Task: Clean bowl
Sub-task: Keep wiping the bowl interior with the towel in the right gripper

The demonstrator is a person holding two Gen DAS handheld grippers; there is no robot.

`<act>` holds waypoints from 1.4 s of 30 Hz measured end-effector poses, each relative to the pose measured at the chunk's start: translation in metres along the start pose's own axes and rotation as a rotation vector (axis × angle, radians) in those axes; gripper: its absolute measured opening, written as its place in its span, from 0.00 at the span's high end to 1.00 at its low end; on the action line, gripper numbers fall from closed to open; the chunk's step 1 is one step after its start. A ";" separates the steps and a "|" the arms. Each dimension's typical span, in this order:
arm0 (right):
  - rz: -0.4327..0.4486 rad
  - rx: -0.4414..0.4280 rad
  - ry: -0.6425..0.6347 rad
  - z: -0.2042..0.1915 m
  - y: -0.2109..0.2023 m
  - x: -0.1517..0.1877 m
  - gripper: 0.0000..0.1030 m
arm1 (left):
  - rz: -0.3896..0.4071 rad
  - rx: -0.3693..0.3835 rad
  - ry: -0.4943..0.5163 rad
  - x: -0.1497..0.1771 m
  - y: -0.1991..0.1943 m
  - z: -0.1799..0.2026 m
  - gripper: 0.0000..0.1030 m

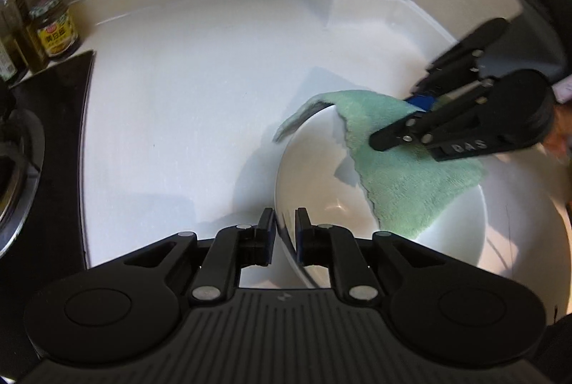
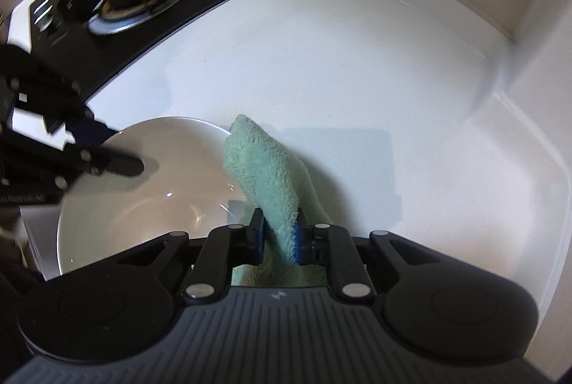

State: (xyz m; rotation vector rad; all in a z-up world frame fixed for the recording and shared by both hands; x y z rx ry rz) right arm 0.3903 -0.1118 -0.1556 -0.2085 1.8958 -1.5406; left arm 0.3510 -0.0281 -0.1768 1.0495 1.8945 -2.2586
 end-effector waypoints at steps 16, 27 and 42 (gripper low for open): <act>-0.101 -0.014 -0.479 -0.029 0.020 -0.024 0.82 | -0.039 0.108 0.424 -0.026 0.020 0.012 0.90; -0.003 -0.011 -0.134 0.000 0.008 -0.003 0.86 | 0.007 0.018 -0.032 -0.002 -0.003 -0.008 0.84; -0.120 -0.033 -0.483 -0.018 0.013 0.006 0.80 | -0.046 0.114 0.387 -0.032 0.018 0.021 0.93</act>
Point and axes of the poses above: each gripper's, at about its wrist camera, not at the fingertips, and y roughly the way its jaws point, z to its right, x to its underside, the point moved 10 cm from there along y, roughly the way its jaws point, and after that the axes turned 6 degrees about y, right-handed, at the moved point
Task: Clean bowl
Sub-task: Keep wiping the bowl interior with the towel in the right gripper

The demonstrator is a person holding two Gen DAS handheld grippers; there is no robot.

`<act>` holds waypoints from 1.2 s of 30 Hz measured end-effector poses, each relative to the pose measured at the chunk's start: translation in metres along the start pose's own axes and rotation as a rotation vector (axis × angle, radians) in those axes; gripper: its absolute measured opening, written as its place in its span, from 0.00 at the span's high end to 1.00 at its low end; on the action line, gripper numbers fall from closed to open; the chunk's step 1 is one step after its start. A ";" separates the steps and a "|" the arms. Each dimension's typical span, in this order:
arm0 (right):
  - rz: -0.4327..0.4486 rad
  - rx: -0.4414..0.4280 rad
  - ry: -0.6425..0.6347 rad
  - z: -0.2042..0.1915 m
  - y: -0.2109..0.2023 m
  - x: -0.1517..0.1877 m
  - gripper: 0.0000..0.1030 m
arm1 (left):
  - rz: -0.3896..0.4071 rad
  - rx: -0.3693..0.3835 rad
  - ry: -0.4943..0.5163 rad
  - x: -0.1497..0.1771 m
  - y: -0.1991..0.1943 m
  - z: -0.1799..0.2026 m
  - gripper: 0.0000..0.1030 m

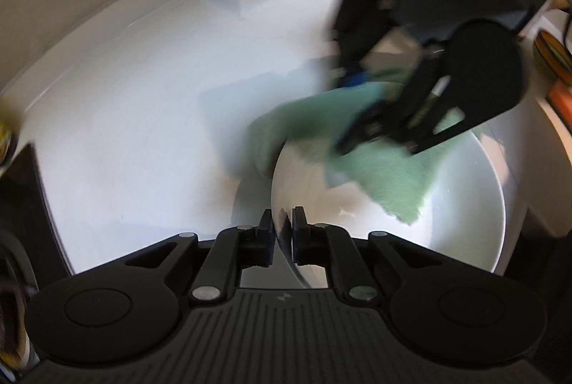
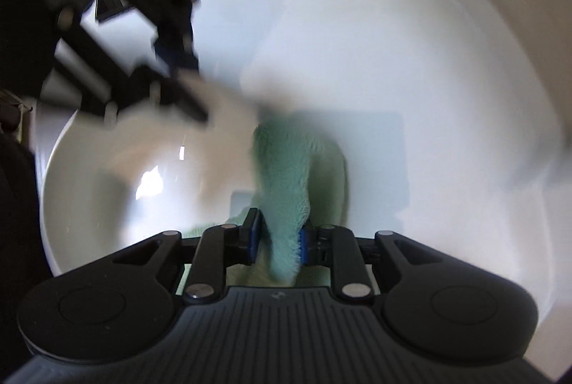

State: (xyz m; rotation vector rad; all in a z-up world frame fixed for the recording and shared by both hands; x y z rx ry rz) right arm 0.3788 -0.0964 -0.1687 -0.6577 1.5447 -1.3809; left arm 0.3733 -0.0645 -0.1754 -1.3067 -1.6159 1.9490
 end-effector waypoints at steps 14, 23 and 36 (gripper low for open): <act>0.117 0.050 0.388 0.012 -0.007 0.030 0.85 | 0.021 -0.097 -0.453 0.027 -0.011 -0.005 0.93; -0.048 -0.040 0.140 -0.003 -0.007 0.037 0.84 | -0.012 -0.033 -0.095 0.005 0.001 0.011 0.93; 0.081 -0.023 0.278 0.012 0.005 0.004 0.85 | -0.017 -0.090 -0.339 0.019 -0.008 0.004 0.81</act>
Point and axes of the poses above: each gripper's, at about its wrist camera, not at the fingertips, and y roughly the way its jaws point, z to its right, x to its underside, the point moved 10 cm from there along y, roughly the way its jaws point, and after that the axes turned 6 degrees about y, right-handed, at the moved point
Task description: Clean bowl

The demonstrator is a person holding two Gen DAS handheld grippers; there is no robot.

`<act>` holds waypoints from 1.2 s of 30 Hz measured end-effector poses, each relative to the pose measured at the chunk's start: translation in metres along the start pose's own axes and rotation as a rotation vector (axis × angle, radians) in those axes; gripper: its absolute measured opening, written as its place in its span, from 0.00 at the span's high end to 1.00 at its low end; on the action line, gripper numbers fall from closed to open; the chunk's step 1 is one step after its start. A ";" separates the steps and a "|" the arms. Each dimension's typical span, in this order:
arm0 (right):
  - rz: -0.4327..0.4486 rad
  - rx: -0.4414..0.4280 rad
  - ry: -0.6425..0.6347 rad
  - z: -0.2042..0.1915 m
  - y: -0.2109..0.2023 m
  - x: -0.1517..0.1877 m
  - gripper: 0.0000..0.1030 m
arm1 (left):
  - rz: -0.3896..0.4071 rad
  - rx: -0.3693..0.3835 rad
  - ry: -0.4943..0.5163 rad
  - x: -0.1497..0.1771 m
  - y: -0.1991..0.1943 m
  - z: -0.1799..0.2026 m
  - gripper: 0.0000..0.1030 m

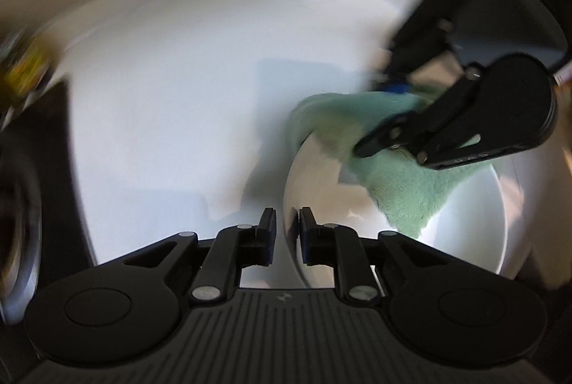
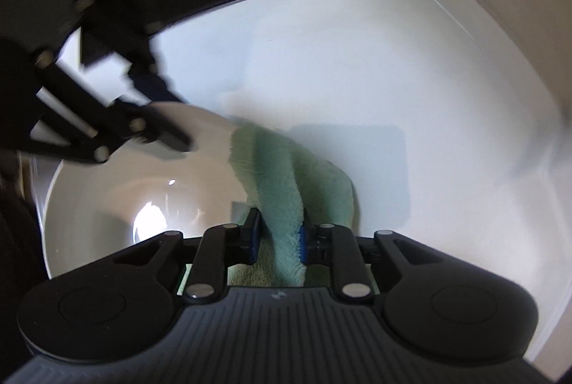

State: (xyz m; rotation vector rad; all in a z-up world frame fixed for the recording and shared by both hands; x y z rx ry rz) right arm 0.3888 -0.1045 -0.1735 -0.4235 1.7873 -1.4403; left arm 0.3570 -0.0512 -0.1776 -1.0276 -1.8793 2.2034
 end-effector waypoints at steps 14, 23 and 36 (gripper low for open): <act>-0.158 0.047 -0.241 -0.007 -0.008 0.017 0.81 | -0.003 0.080 0.348 -0.015 0.010 0.018 0.91; -0.049 0.004 -0.132 -0.005 0.004 -0.012 0.83 | 0.009 0.033 0.065 -0.004 -0.001 0.008 0.89; -0.107 -0.043 -0.061 0.006 -0.026 0.040 0.85 | 0.002 0.074 0.231 -0.012 0.011 0.002 0.93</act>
Point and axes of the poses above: each gripper's, at about its wrist camera, not at the fingertips, and y roughly the way its jaws point, z to its right, x to its underside, the point moved 10 cm from there along y, roughly the way its jaws point, and after that the axes turned 6 degrees about y, right-handed, at the moved point
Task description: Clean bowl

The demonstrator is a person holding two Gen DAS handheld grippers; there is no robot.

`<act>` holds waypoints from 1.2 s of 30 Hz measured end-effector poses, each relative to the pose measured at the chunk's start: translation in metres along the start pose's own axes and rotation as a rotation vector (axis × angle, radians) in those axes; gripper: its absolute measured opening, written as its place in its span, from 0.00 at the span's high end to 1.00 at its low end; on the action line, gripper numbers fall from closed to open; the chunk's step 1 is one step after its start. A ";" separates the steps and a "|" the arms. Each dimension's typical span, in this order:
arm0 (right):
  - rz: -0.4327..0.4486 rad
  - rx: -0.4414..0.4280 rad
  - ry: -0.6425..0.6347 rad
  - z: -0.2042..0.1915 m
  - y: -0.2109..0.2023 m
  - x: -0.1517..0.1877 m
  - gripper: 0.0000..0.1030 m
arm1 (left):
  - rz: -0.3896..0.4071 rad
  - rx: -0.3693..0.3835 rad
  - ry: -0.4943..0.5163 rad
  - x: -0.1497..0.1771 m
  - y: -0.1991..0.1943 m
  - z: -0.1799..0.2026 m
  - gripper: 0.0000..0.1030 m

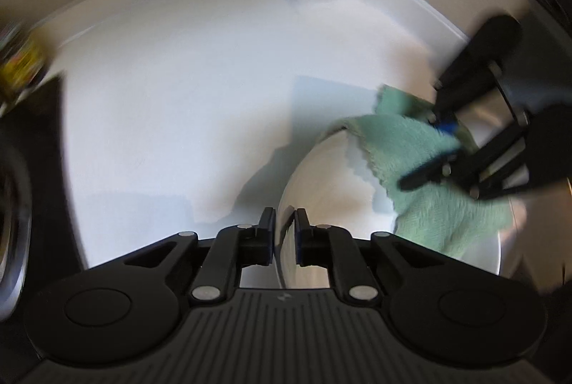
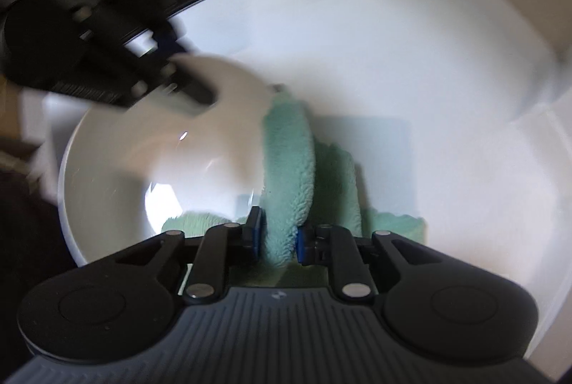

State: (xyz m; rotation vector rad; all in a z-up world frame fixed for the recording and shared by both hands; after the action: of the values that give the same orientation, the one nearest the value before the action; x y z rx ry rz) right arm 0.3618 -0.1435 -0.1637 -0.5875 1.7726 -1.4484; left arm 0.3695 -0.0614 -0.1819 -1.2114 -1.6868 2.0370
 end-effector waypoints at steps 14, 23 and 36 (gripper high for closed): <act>0.050 0.040 -0.110 0.010 0.007 -0.043 0.84 | -0.022 -0.030 -0.147 0.006 -0.008 -0.005 0.88; 0.104 0.070 0.076 0.002 0.006 -0.017 0.86 | 0.019 -0.054 -0.150 0.007 -0.009 -0.013 0.90; 0.023 0.084 -0.235 0.003 0.012 -0.046 0.81 | -0.022 0.000 0.115 -0.012 -0.006 -0.003 0.92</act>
State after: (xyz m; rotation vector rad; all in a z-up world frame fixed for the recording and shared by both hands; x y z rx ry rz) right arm 0.3936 -0.1076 -0.1636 -0.6625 1.5243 -1.3711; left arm 0.3773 -0.0649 -0.1711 -1.2784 -1.6403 1.9159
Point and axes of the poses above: each gripper's, at about its wrist camera, not at the fingertips, and y roughly the way its jaws point, z to its right, x to its underside, the point moved 10 cm from there along y, roughly the way its jaws point, and after that the axes turned 6 degrees about y, right-handed, at the moved point
